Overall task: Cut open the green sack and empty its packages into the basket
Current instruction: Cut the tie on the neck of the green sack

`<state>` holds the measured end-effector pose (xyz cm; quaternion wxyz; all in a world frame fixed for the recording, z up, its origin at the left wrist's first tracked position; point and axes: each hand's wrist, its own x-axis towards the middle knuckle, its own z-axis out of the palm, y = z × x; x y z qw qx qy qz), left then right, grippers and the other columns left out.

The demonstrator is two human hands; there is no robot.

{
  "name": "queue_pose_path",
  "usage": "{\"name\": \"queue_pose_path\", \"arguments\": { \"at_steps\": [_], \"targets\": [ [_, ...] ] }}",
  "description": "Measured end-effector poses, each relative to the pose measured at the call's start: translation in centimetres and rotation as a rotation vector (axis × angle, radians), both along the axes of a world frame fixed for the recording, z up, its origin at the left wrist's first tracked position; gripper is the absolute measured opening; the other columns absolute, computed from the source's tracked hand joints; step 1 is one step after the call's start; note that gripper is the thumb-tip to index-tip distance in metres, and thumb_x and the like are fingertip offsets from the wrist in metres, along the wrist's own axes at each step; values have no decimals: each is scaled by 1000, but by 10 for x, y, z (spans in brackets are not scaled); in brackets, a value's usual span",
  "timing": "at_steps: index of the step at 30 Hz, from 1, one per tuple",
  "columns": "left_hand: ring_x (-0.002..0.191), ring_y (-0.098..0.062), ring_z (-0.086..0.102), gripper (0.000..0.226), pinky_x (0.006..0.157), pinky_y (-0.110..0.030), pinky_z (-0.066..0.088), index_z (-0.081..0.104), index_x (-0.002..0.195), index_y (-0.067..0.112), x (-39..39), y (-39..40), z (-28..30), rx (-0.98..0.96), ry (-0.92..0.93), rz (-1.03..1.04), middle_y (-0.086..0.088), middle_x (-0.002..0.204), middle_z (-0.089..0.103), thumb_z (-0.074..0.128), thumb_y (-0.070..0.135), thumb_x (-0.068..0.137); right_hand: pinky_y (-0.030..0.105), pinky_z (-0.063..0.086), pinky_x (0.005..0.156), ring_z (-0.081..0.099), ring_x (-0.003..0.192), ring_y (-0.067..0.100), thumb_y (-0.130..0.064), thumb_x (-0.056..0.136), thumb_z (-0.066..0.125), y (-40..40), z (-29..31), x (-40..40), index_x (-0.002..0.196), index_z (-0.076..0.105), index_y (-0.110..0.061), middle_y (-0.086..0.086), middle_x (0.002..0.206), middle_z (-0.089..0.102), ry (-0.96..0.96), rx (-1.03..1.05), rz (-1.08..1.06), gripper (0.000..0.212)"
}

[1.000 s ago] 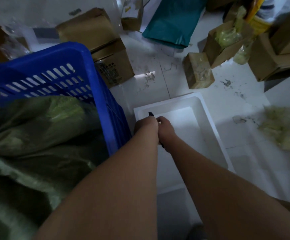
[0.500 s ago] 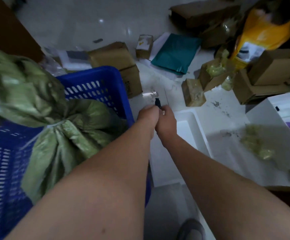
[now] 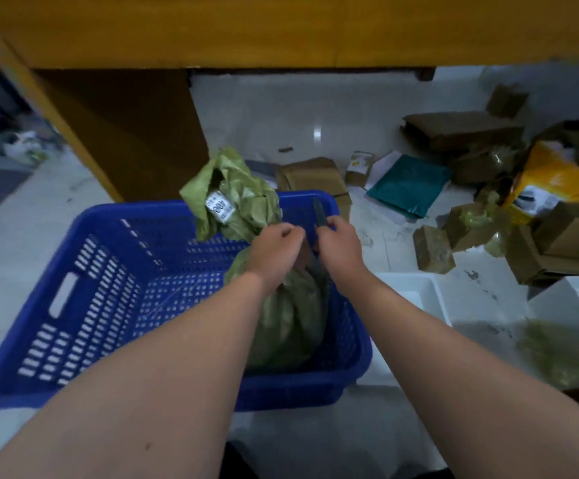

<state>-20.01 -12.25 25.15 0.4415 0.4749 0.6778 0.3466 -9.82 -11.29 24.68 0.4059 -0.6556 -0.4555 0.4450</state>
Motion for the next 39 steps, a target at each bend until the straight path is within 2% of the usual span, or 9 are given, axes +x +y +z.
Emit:
{"name": "queue_pose_path", "arguments": {
  "at_steps": [5,7,10,12,17,19,24,28,39],
  "targets": [
    [82,-31,66,40,69,-32,46,59,57,12,-54,-22,-1,-15,352,125,-8,72,65,50,46,77,26,40,46,51,49,20,-11,95,39,-17,0,-30,96,57,-11,10,71,56,155,-146,127,17],
    [94,-34,66,40,73,-34,46,69,80,10,-70,-20,-8,-86,401,134,-14,91,70,51,45,82,24,39,42,49,44,19,-15,100,36,-20,-2,-42,113,55,-12,11,67,56,256,-209,128,23],
    [109,-31,63,60,92,-34,49,61,119,14,-73,-14,-26,-141,256,78,-9,117,67,57,51,72,22,37,41,47,46,18,-20,102,35,-15,-8,-52,123,49,-29,9,65,54,267,-223,142,27],
    [111,-29,64,64,98,-39,49,58,120,21,-62,-5,-40,-88,86,133,-7,117,68,58,54,66,21,33,39,43,44,16,-19,102,37,-8,-13,-56,132,49,-28,7,62,52,216,-204,163,34],
    [116,-30,58,39,87,-28,40,57,124,7,-49,11,-50,-104,-48,307,-15,122,63,47,35,98,20,27,38,35,42,15,-16,100,37,9,-17,-61,110,57,-27,5,58,42,196,-225,228,25],
    [113,-32,60,39,94,-33,46,60,121,5,-51,16,-55,-81,-96,351,-18,121,64,49,34,97,20,25,39,33,42,15,-14,100,35,11,-21,-60,113,51,-36,6,58,41,244,-275,230,30],
    [104,-41,64,45,94,-54,51,61,100,18,-69,35,-78,-121,-245,390,-24,110,67,49,50,71,24,23,43,33,44,15,-5,96,33,8,-23,-63,116,46,-28,6,61,45,381,-277,187,33],
    [106,-39,64,38,94,-54,51,59,118,5,-74,25,-56,-156,-322,394,-24,114,65,46,32,94,16,25,35,34,33,10,-1,90,35,6,-30,-70,125,54,-6,6,61,48,347,-245,182,40],
    [109,-36,63,36,98,-50,50,59,118,7,-86,27,-55,-163,-306,378,-21,120,65,49,33,97,17,22,31,30,29,4,-14,101,41,-15,-42,-76,86,54,-15,1,59,44,361,-217,249,20]
  ]
}}
